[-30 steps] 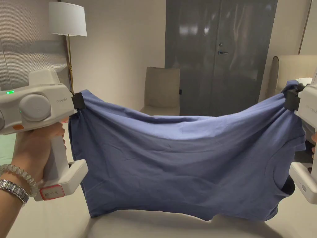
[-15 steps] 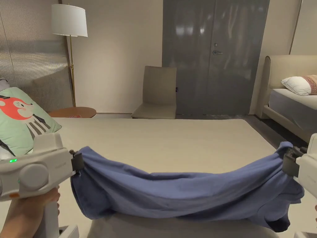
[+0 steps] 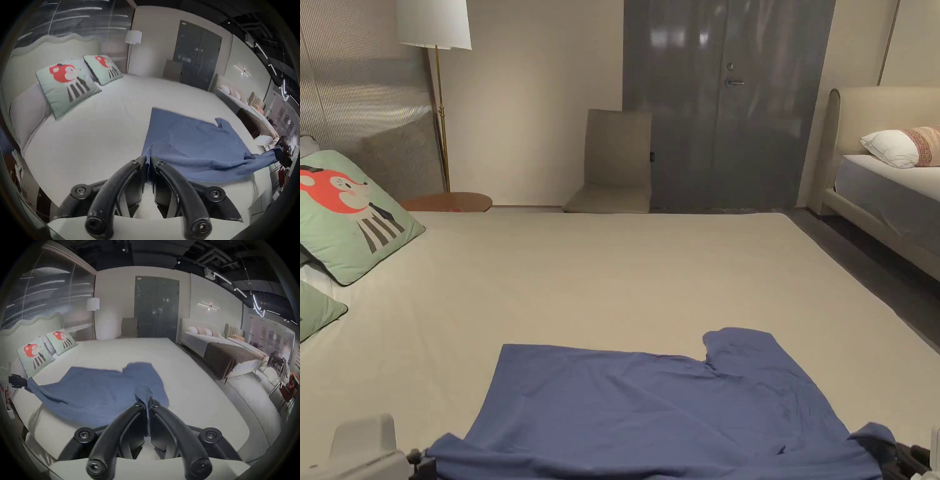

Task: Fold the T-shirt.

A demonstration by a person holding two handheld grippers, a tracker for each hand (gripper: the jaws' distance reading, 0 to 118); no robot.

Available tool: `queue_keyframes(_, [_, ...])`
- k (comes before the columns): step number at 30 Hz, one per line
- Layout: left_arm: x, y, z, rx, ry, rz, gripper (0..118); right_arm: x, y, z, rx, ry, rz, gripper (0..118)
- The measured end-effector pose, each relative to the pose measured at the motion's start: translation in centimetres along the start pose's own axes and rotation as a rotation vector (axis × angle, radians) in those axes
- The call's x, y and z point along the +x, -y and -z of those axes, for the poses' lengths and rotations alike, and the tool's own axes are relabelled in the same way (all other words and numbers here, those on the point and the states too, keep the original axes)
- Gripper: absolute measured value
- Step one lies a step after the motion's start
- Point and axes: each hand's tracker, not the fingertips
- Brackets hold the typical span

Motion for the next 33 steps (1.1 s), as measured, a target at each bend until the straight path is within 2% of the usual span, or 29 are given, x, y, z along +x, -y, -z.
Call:
queue_keyframes(4, [-1.1,3.0,1.1,-0.085,-0.017,0.007,4,-0.2,3.3,0.0,-0.122,-0.001,0.029,3])
queue_keyframes(12, [-2.4,5.6,4.4,-0.227,-0.069,0.064,4,1.1,8.2,1.7,-0.344,0.032,0.027,3])
queue_keyframes(25, [-2.7,6.2,5.8,-0.275,-0.078,0.137,4,1.8,10.6,4.2,-0.423,0.071,-0.021,4])
queue_keyframes(26, [-2.7,6.2,5.6,-0.255,-0.074,0.129,4,1.7,10.5,4.0,-0.412,0.09,-0.037,8])
queue_keyframes(27, [-2.6,6.1,5.2,-0.22,-0.06,0.115,8,1.6,10.4,3.7,-0.384,0.123,-0.045,33])
queue_keyframes(28, [-2.5,6.0,4.5,-0.169,-0.047,0.115,23,1.8,10.3,3.2,-0.351,0.131,-0.057,62])
queue_keyframes(29, [-2.4,6.0,3.8,-0.119,-0.028,0.112,49,1.4,10.0,2.3,-0.316,0.111,-0.042,88])
queue_keyframes(30, [-2.2,5.9,3.2,-0.075,-0.017,0.107,84,1.6,9.6,1.6,-0.277,0.09,-0.026,107])
queue_keyframes(31, [-1.9,5.6,2.3,-0.022,-0.013,0.097,105,1.6,8.8,0.5,-0.209,0.062,0.0,108])
queue_keyframes(32, [-1.6,5.2,1.4,0.032,0.0,0.09,110,1.5,8.2,0.1,-0.16,0.074,0.007,107])
queue_keyframes(33, [-1.2,4.8,0.6,0.09,-0.011,0.093,108,1.3,7.6,-0.1,-0.116,0.102,0.006,108])
